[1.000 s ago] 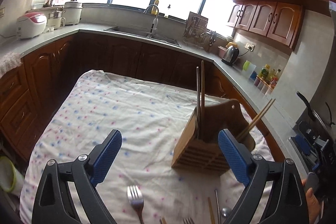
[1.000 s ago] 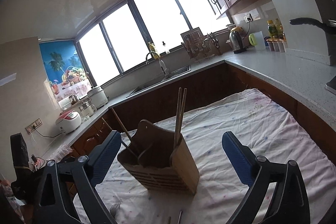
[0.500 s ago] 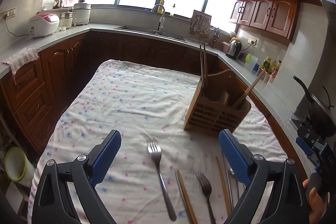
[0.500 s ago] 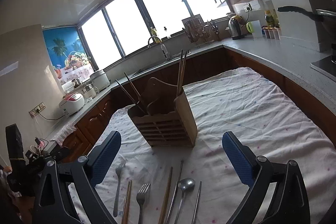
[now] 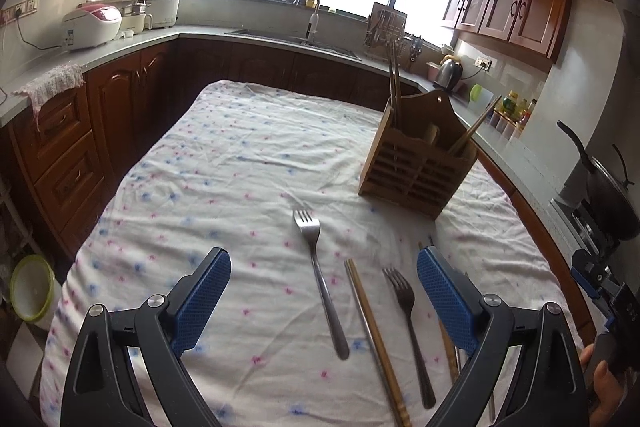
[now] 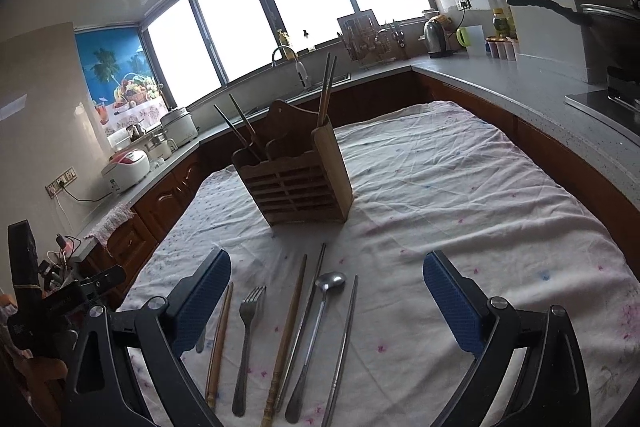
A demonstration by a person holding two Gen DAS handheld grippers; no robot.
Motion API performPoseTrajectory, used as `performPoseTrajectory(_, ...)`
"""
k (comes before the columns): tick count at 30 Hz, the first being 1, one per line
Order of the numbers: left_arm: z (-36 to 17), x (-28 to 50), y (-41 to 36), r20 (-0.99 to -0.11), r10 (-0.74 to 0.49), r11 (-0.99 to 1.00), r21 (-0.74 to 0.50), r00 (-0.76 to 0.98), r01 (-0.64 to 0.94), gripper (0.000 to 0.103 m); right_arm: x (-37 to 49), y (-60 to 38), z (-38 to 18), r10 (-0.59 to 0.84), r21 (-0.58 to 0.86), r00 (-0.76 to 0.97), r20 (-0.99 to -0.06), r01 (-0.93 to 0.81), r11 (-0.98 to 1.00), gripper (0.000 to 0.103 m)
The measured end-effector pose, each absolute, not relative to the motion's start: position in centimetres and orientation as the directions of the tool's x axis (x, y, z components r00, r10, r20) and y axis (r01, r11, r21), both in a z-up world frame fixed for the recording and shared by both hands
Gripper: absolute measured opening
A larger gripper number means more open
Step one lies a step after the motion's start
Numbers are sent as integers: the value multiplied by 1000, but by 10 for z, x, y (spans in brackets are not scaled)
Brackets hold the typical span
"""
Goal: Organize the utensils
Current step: 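Pull both tools back over the remaining utensils on the cloth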
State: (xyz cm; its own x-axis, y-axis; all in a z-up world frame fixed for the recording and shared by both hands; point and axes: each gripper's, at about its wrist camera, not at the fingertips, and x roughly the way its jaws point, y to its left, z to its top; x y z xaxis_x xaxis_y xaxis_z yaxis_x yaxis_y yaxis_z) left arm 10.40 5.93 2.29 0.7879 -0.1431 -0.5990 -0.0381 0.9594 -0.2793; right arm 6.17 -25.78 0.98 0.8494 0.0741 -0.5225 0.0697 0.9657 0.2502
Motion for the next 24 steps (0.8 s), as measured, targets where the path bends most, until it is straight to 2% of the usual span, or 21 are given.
performPoseTrajectory(8,10,104,43,-640,-141,967,-251,756,-32,95,53,-259,-12,42,212,815,-578,100,972,98)
performPoseTrajectory(12,4,111,30,-676,-110,981,-194,729,-32,93,54,-261,-17,45,211,802,-595,102,972,98)
performPoseTrajectory(18,-6,133,14,-730,-88,990,-142,678,-24,79,58,-264,-23,48,214,793,-608,106,971,98)
performPoseTrajectory(21,-12,147,8,-753,-73,992,-120,654,-28,77,60,-265,-26,44,217,787,-615,115,969,98)
performPoseTrajectory(24,-19,162,2,-777,-58,995,-96,627,-26,71,61,-268,-29,43,223,783,-620,124,967,98)
